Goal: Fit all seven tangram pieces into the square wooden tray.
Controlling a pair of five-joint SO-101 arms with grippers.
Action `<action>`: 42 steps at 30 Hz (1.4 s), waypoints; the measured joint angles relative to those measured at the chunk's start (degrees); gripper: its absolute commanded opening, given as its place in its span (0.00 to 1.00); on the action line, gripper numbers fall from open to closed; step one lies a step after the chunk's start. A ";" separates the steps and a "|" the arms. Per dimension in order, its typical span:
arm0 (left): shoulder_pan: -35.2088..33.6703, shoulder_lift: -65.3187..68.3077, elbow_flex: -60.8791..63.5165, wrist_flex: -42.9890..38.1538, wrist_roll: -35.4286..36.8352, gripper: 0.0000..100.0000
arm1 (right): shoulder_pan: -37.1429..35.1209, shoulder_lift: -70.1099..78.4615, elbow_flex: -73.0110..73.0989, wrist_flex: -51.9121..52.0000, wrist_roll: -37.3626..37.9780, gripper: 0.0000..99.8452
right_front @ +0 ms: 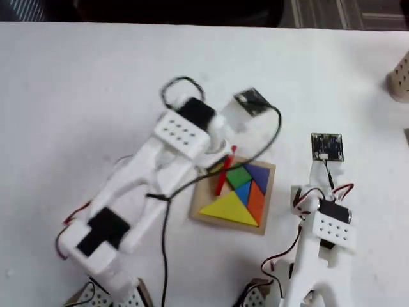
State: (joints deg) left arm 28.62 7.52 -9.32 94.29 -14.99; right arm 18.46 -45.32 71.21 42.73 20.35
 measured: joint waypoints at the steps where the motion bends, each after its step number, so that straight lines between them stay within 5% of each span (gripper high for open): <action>1: -1.85 -1.49 0.00 0.26 0.35 0.02 | 0.00 0.00 0.00 0.00 0.00 0.02; 11: -23.56 -4.40 6.07 -1.05 10.29 0.02 | -3.16 0.00 0.26 0.00 0.00 0.02; 17: -32.79 -4.40 27.78 -19.25 6.77 0.02 | -10.02 0.00 -0.62 0.00 0.00 0.02; 23: -37.36 -4.66 40.09 -37.36 6.15 0.02 | -18.37 0.00 -12.13 5.98 -4.22 0.02; 32: -38.59 -4.75 40.88 -38.07 5.98 0.02 | -36.04 9.05 -24.97 8.97 -15.47 0.02; 42: -38.59 -4.75 40.88 -38.15 5.98 0.02 | -40.88 23.91 -28.92 -3.08 -15.82 0.02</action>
State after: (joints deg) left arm -9.98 2.77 31.56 56.13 -9.01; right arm -22.42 -21.41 42.29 39.65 4.53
